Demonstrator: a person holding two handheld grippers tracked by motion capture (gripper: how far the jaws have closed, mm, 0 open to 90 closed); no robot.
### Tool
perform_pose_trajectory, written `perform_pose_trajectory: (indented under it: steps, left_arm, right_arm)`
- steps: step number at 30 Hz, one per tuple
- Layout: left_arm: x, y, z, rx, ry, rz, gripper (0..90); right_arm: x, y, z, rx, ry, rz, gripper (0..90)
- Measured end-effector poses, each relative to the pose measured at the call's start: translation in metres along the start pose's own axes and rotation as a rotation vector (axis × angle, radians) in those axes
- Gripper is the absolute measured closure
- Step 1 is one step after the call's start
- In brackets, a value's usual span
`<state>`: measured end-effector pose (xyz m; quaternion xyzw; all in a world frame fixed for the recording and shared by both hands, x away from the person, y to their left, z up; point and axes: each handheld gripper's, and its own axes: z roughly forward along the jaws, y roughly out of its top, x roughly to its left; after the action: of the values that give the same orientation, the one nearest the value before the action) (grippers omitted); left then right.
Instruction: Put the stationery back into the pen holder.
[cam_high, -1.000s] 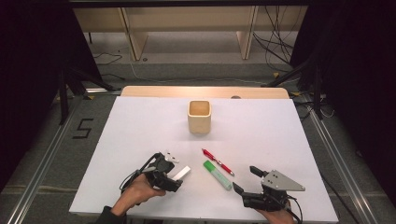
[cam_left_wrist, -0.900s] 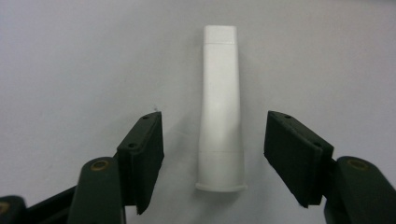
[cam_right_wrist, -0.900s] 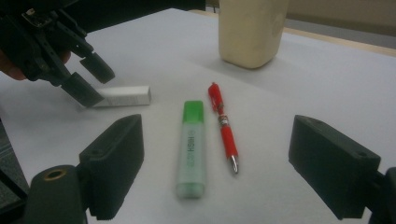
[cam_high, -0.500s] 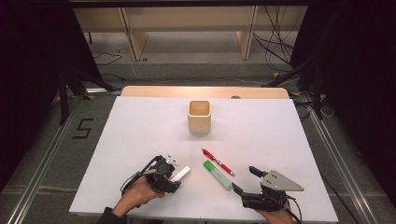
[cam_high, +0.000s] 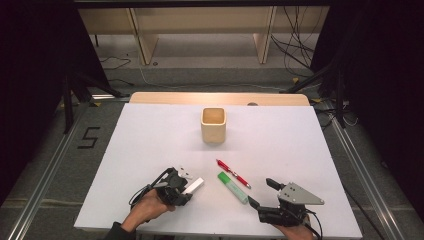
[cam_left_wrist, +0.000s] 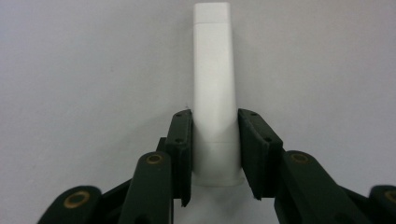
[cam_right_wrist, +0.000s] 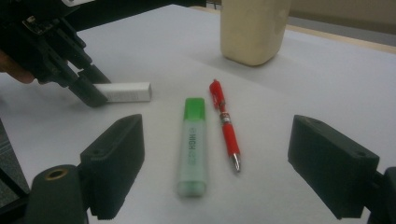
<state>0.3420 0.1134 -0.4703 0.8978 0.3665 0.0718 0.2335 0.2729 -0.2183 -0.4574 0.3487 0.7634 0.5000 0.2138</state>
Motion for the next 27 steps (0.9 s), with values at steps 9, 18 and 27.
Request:
perform_pose_trajectory:
  steps: [9,18,27]
  left_arm:
    - [-0.002,0.005,-0.011,-0.04,-0.051,0.017,66.7]
    - [-0.011,0.013,-0.023,-0.078,-0.141,0.049,66.7]
    - [-0.021,0.021,-0.023,-0.087,-0.175,0.091,66.7]
  right_arm:
    - [0.0,0.0,0.0,-0.005,0.0,-0.001,19.4]
    - [0.008,0.005,0.001,-0.014,0.014,-0.036,19.1]
    - [0.022,0.011,0.004,-0.013,0.034,-0.128,18.6]
